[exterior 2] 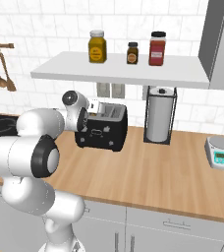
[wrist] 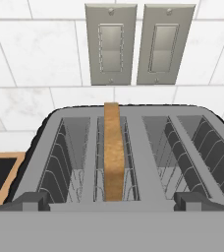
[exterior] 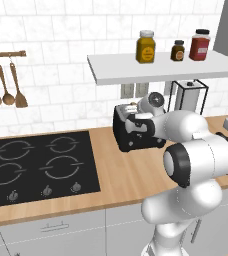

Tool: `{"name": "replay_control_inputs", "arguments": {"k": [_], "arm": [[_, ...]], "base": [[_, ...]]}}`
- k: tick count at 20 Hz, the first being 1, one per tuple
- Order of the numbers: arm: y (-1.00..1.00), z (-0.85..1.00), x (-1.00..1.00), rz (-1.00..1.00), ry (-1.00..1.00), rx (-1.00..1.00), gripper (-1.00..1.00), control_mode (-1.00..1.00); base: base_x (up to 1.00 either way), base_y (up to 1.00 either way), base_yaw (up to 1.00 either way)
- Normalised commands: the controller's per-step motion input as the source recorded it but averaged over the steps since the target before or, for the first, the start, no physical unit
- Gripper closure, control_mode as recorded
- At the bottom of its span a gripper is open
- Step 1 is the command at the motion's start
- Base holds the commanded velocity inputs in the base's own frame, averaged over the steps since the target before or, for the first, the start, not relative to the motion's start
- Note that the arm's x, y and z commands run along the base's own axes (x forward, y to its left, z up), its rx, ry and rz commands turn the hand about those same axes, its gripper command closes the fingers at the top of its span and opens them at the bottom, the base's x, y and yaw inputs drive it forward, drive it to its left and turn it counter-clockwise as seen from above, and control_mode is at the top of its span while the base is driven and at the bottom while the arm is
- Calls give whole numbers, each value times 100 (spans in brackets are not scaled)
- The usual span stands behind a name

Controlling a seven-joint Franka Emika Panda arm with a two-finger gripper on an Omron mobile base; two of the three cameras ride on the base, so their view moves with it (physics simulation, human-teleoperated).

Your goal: Start the toaster. Once the lever pops up, take the bread to the plate on the dining counter.

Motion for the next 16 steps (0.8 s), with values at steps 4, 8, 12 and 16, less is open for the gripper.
{"name": "replay_control_inputs", "arguments": {"k": [4,8,12,16], "arm": [[0,0,0,0,0,0,-100,-100],[0,0,0,0,0,0,-100,-100],[0,0,0,0,0,0,-100,-100],[0,0,0,0,0,0,-100,-100]], "base": [[0,0,0],[0,0,0],[0,0,0],[0,0,0]]}}
